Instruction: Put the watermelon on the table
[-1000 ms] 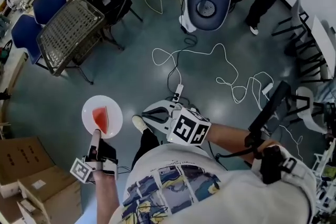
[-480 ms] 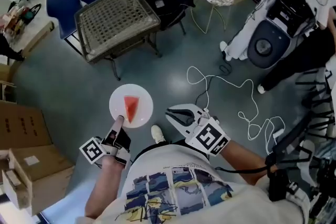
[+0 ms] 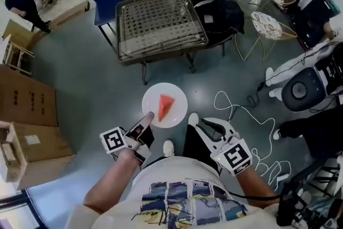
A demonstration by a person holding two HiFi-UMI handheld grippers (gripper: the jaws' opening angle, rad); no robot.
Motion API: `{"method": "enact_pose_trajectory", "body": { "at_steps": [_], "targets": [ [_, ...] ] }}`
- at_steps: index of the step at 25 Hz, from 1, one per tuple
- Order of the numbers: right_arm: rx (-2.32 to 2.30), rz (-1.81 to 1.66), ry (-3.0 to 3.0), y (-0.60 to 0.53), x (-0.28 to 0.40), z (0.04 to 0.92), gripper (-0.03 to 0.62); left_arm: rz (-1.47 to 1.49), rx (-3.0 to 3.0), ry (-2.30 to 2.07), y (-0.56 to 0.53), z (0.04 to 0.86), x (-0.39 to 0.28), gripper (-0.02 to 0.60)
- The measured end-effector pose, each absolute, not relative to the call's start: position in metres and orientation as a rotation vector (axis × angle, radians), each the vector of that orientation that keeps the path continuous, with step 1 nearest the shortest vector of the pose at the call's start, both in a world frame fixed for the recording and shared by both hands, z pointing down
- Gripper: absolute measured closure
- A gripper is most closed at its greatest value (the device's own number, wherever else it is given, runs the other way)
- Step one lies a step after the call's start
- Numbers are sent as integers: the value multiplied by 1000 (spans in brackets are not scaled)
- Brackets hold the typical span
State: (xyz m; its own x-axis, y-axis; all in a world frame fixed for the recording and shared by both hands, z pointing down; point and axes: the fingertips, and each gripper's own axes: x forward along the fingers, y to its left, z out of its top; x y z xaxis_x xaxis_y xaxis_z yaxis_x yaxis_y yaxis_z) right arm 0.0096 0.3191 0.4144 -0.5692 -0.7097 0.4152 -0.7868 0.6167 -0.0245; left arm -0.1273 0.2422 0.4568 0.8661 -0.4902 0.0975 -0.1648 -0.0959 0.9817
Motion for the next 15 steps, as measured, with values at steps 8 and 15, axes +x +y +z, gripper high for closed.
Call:
{"method": "enact_pose_trajectory", "body": {
  "at_steps": [8, 15],
  "targets": [
    [1130, 253, -2533, 204, 80, 406, 533, -323, 1662, -563, 144, 452, -66, 566],
    [1098, 258, -2570, 122, 152, 400, 533, -379, 1652, -610, 52, 454, -11, 566]
  ]
}}
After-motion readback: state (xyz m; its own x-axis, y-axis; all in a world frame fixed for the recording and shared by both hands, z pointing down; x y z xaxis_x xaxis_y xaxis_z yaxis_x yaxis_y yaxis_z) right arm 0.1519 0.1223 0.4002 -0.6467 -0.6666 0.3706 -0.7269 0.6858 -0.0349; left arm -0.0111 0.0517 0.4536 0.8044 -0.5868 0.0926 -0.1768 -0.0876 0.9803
